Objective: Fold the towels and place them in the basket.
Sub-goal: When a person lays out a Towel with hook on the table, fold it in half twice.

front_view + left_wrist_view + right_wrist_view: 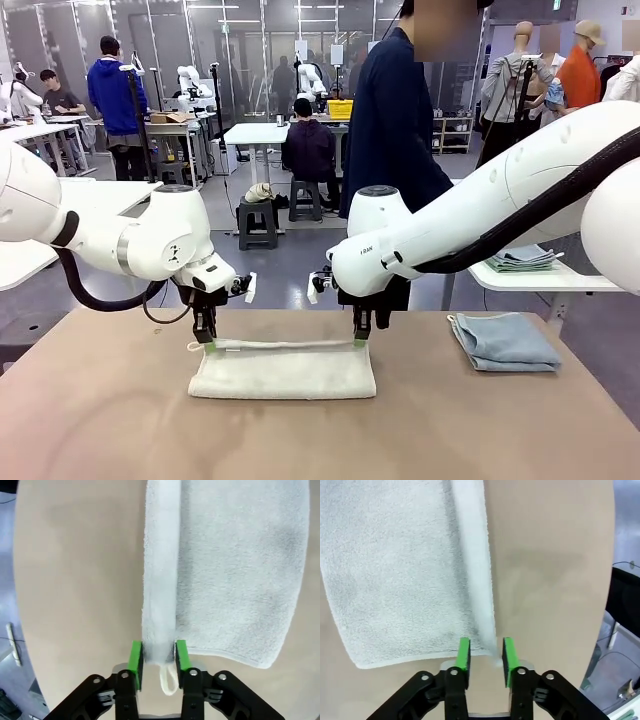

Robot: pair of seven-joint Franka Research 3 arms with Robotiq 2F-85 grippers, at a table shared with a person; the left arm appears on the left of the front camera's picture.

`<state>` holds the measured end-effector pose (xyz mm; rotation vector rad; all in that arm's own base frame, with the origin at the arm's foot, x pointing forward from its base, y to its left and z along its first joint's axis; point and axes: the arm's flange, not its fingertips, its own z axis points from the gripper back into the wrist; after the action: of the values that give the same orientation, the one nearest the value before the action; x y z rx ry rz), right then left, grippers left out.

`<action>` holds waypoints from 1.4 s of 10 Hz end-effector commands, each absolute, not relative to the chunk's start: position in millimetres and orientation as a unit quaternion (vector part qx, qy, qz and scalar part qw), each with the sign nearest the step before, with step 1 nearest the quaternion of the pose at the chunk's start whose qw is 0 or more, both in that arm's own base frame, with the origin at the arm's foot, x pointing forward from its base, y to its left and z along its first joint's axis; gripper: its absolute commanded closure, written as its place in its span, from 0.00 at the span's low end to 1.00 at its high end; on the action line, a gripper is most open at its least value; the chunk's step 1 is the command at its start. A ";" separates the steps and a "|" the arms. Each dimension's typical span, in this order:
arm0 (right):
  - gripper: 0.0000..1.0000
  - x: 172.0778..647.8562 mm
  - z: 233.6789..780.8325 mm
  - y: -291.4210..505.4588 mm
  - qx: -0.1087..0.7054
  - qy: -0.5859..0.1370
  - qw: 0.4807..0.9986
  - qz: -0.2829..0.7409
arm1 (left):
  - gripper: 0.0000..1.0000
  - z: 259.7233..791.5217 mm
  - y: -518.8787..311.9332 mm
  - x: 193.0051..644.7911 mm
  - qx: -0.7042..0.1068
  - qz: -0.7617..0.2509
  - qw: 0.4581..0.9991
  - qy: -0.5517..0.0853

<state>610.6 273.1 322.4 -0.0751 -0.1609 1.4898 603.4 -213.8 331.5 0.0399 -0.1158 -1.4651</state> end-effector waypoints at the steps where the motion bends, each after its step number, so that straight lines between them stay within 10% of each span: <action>1: 0.40 606.6 325.7 268.3 -0.056 -0.101 0.718 0.686 | 0.38 336.5 -208.0 598.8 0.047 -0.661 0.744 -0.087; 4: 0.20 596.0 342.8 270.6 -0.067 -0.116 0.716 0.686 | 0.15 357.8 -198.8 588.3 0.041 -0.662 0.739 -0.122; 9: 0.20 502.8 436.6 274.5 0.011 -0.102 0.840 0.532 | 0.15 459.2 -144.4 524.8 -0.040 -0.676 0.726 -0.119; 14: 0.20 474.3 444.8 278.2 0.011 -0.052 0.863 0.502 | 0.15 478.9 -25.8 517.8 -0.216 -0.646 0.675 -0.283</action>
<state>472.4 279.2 447.5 0.0235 -0.1255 1.0673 525.2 -49.5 489.5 -0.3780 -0.6010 -1.4699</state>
